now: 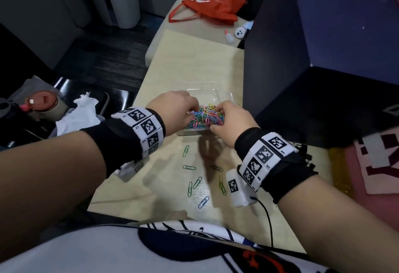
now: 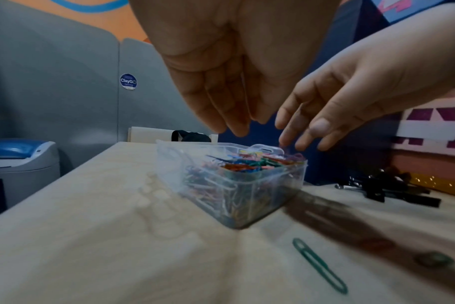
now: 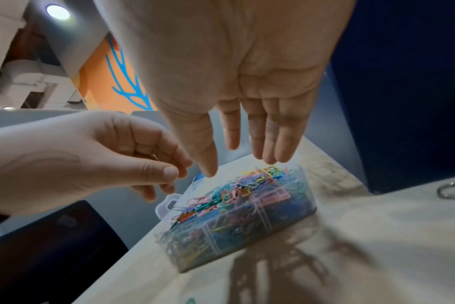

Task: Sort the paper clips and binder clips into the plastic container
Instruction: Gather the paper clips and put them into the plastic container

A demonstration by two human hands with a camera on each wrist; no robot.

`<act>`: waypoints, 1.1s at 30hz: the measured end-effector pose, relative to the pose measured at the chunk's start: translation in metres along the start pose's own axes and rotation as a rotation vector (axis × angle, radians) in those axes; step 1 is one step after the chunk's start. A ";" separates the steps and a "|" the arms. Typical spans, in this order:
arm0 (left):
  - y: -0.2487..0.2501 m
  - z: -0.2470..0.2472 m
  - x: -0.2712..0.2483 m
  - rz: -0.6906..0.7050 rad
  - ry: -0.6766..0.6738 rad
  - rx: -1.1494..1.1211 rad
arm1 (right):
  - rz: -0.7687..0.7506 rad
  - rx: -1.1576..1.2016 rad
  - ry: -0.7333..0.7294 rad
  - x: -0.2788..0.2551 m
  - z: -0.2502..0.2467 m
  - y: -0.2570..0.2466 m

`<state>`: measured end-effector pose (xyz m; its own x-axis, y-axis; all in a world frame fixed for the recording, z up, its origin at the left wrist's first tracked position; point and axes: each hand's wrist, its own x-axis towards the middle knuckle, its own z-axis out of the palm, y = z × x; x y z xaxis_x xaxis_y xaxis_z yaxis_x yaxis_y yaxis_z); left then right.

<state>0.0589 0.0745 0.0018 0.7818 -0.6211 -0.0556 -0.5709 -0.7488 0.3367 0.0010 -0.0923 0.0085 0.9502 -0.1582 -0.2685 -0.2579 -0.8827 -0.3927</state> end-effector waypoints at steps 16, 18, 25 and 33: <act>-0.002 0.051 -0.028 0.178 -0.458 0.390 | -0.116 -0.249 -0.442 -0.051 0.043 0.026; -0.002 0.052 -0.028 0.178 -0.446 0.414 | -0.160 -0.262 -0.473 -0.056 0.047 0.026; 0.005 0.055 -0.036 0.131 -0.441 0.442 | -0.211 -0.308 -0.421 -0.070 0.053 0.037; 0.032 0.059 -0.047 0.152 -0.475 0.354 | -0.148 -0.315 -0.314 -0.070 0.058 0.035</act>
<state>-0.0111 0.0660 -0.0399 0.5342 -0.7011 -0.4723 -0.7795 -0.6247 0.0457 -0.0849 -0.0859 -0.0374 0.8612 0.0779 -0.5022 -0.0121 -0.9848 -0.1734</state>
